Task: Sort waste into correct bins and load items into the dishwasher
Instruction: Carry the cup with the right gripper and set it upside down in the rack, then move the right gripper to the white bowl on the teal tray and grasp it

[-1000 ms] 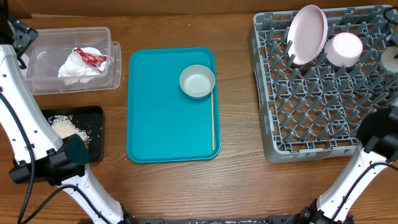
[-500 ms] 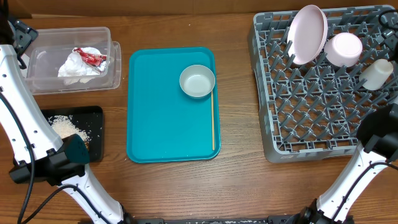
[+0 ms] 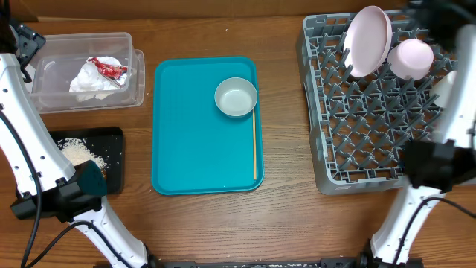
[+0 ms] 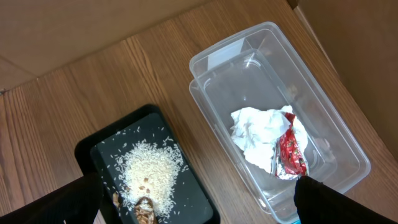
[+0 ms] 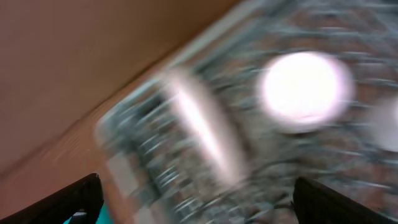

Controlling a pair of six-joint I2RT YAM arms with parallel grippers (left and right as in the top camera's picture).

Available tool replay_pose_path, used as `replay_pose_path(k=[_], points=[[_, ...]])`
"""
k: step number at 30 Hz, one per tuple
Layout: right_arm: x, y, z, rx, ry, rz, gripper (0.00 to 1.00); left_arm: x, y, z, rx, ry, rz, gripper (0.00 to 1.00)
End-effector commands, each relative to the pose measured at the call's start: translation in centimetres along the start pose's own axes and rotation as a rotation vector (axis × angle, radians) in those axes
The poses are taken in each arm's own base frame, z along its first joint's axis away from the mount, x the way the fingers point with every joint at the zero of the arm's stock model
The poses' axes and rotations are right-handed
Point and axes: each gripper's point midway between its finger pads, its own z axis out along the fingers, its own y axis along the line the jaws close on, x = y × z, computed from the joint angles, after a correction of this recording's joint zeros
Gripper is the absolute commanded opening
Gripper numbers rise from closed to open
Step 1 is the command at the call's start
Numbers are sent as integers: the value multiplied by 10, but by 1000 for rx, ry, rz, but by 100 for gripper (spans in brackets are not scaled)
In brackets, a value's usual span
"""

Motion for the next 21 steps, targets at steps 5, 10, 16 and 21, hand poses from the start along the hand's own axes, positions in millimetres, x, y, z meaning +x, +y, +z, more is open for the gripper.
replay_pose_path(k=[5,10,16,21], points=[[104,153,-23,-245,105,-429,98,-1,0,-1,-5,-10,3,100],[200,227,4,-323,207,-675,98,0,-1,-2,-3,-10,5,100],[287,252,71,-202,234,-840,95,0,-1,-2,-3,-10,6,100],[355,258,105,-202,300,-924,84,0,-1,-2,-3,-10,5,100]])
